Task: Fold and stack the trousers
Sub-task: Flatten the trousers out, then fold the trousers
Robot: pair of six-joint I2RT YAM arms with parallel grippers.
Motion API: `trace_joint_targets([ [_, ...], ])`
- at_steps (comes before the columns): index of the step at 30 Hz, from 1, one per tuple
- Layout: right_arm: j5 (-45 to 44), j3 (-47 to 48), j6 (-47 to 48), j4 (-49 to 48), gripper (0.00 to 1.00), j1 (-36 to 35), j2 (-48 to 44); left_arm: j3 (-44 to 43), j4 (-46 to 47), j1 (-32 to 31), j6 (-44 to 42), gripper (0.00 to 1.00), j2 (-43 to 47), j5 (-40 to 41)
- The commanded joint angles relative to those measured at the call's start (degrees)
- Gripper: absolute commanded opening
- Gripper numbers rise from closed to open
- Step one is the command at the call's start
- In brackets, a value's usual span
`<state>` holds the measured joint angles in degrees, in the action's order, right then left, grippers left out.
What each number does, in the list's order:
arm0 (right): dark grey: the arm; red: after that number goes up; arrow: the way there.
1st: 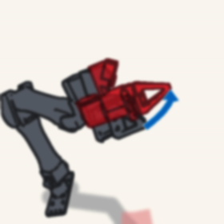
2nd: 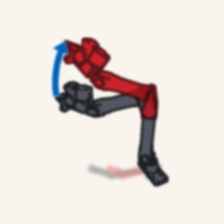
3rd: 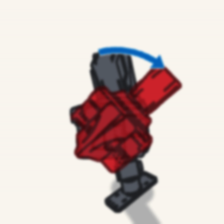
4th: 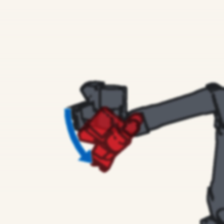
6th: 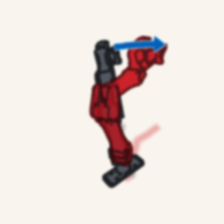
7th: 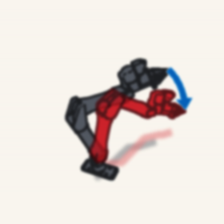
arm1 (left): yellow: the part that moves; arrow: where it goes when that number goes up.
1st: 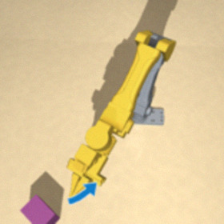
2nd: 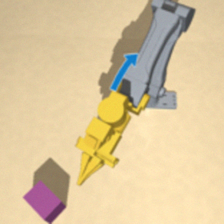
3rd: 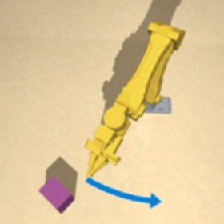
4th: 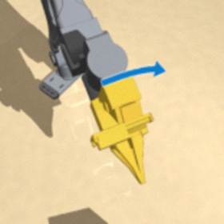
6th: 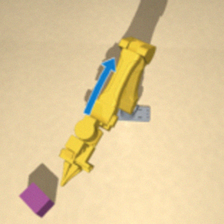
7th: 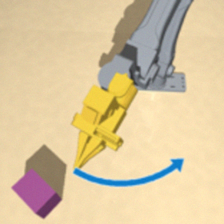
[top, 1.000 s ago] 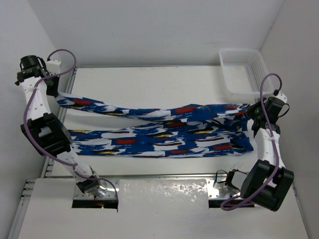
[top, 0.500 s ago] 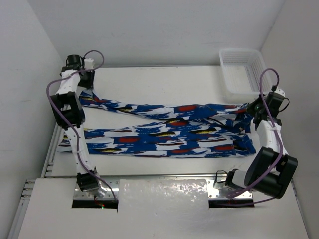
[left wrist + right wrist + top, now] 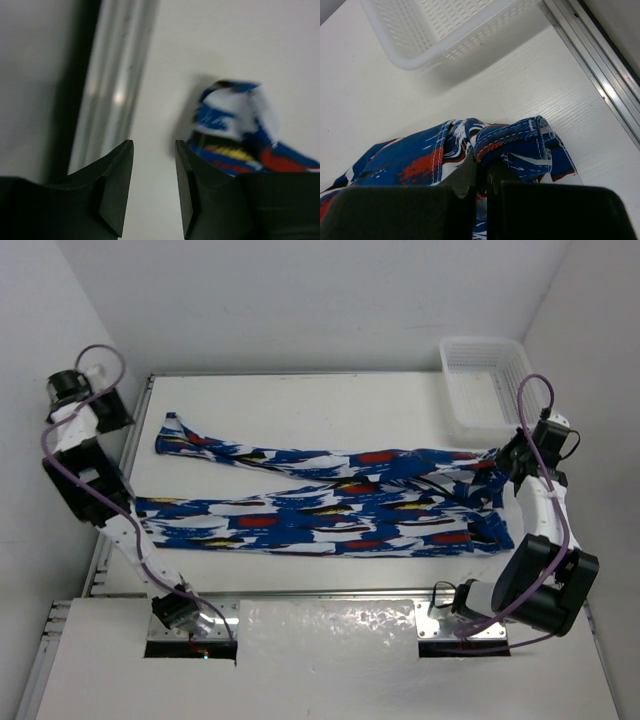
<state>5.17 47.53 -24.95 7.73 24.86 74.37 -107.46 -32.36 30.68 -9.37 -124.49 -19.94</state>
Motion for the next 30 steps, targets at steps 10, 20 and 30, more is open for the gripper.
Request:
trace_joint_targets([
  [10, -2.5, 4.3, 2.7, 0.2, 0.00, -0.1, 0.3, 7.1, -4.0, 2.2, -8.3, 0.44, 1.8, -8.0],
  [20, -3.3, 3.6, 2.8, 0.4, 0.00, -0.1, -0.5, 11.7, -2.5, -1.5, -13.0, 0.52, 0.8, -2.4],
  [30, -3.2, 4.7, 2.3, 0.1, 0.00, -0.1, -0.1, 9.7, -4.3, -3.3, -12.3, 0.00, -3.2, -4.7],
])
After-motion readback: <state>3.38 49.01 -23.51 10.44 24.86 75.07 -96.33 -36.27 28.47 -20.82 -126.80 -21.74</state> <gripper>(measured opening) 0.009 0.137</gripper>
